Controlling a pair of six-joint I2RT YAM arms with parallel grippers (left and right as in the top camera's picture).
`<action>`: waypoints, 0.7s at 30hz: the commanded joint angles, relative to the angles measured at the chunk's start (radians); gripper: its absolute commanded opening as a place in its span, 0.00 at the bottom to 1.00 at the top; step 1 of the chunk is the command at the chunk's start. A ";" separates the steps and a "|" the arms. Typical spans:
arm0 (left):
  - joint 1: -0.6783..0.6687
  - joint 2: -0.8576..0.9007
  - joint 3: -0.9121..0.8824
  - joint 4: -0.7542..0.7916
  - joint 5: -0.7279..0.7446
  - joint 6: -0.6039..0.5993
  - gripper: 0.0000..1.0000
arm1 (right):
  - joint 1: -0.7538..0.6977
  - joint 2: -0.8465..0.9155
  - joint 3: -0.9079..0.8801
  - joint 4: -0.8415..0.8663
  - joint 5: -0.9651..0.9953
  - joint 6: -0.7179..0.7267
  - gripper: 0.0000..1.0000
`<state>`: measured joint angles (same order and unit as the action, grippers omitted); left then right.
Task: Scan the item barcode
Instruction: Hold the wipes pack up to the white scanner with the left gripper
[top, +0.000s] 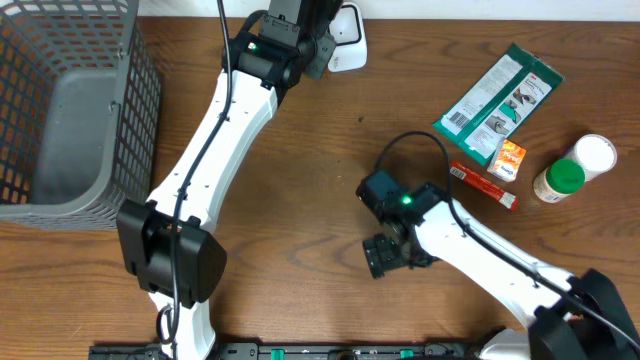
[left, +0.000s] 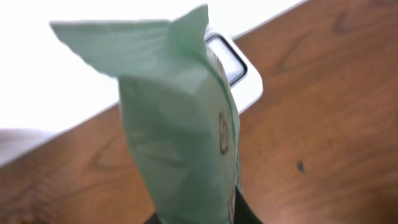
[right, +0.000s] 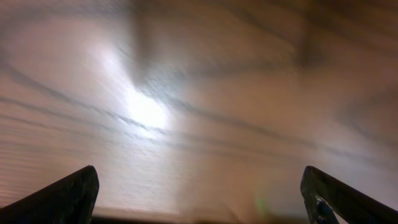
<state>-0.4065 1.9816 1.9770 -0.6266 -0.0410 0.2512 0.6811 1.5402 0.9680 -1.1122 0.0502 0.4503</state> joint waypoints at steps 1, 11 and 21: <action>0.003 0.020 0.026 0.044 -0.030 0.029 0.07 | 0.025 -0.122 -0.003 -0.056 0.102 0.099 0.99; -0.008 0.113 0.026 0.230 -0.120 0.166 0.07 | 0.025 -0.529 -0.003 -0.193 0.103 0.134 0.99; -0.021 0.384 0.026 0.666 -0.362 0.572 0.07 | 0.024 -0.703 -0.003 -0.186 0.093 0.133 0.99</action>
<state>-0.4229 2.2871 1.9850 -0.0330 -0.2630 0.6201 0.6994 0.8478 0.9653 -1.3014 0.1322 0.5678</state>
